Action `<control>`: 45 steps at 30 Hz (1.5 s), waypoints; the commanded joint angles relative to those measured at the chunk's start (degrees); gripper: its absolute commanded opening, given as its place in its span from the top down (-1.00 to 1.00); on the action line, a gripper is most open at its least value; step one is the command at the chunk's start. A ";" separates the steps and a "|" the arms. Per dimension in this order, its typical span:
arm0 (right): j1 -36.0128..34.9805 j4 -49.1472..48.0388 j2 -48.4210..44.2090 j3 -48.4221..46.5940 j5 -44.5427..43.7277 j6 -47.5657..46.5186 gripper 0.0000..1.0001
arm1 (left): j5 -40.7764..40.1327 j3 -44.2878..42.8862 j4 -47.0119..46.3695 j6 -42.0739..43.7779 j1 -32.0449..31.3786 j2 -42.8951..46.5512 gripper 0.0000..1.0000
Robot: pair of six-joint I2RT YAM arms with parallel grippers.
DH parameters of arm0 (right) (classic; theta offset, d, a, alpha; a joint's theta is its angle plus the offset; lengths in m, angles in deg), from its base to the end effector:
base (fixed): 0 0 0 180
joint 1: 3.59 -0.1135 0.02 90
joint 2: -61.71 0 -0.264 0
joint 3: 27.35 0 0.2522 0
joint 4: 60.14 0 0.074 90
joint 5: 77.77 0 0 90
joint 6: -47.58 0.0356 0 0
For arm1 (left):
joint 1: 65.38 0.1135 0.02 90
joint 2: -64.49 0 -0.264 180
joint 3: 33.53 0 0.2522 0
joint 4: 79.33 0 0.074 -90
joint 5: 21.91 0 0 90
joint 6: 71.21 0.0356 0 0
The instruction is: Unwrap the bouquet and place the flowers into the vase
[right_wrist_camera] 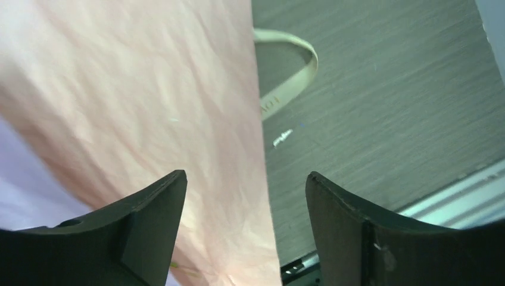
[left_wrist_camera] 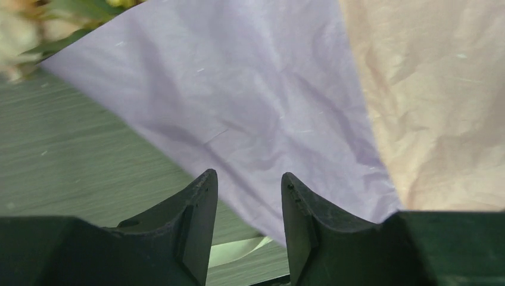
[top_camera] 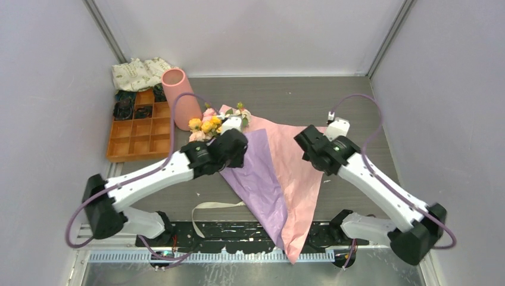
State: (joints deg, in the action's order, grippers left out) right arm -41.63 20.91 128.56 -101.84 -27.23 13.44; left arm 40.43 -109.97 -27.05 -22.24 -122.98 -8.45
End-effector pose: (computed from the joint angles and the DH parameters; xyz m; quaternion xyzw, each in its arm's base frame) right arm 0.1676 0.1024 0.2925 0.1924 0.9127 -0.1288 0.3368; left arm 0.1553 -0.2139 0.3019 0.0477 0.9115 -0.1133 0.3925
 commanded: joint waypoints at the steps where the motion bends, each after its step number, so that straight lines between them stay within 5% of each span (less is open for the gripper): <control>1: -0.06 -3.22 -12.47 -6.03 -6.99 -2.57 -0.70 | 10.67 -14.25 -0.60 2.75 0.78 -11.64 0.08; 11: -0.06 -4.34 -16.22 -12.70 -4.15 -12.84 -0.79 | 12.26 -44.22 16.20 3.14 0.74 -41.88 -0.07; 24: 0.05 -9.16 -20.45 -7.30 -2.51 -16.40 -0.84 | 8.03 -61.20 31.61 2.36 1.35 -58.70 -0.27; 27: -0.01 -10.03 -21.19 -6.75 -1.73 -17.03 -0.83 | 7.73 -60.99 31.59 2.36 1.44 -59.40 -0.12; 29: -0.01 -10.53 -21.62 -6.43 -1.52 -17.31 -0.83 | 7.69 -60.20 31.43 2.36 1.37 -59.16 0.19; 32: -0.01 -10.96 -22.01 -6.23 -1.17 -17.59 -0.83 | 7.38 -58.35 30.69 2.01 1.37 -58.44 0.93; 33: -0.01 -11.10 -22.13 -6.24 -0.96 -17.66 -0.83 | 7.44 -57.42 30.39 2.01 1.40 -57.92 0.99; 38: -0.01 -12.71 -22.02 -6.37 2.61 -18.65 -0.80 | 5.14 -50.77 29.46 0.77 1.16 -50.30 1.00; 45: -0.09 -14.52 -18.89 -6.95 8.58 -19.06 -0.79 | 0.57 -27.98 28.84 -6.58 -0.01 -25.53 1.00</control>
State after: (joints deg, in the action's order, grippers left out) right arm -41.65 10.44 108.06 -107.93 -22.44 -4.66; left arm 45.81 -145.31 0.71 -23.20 -122.17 -50.57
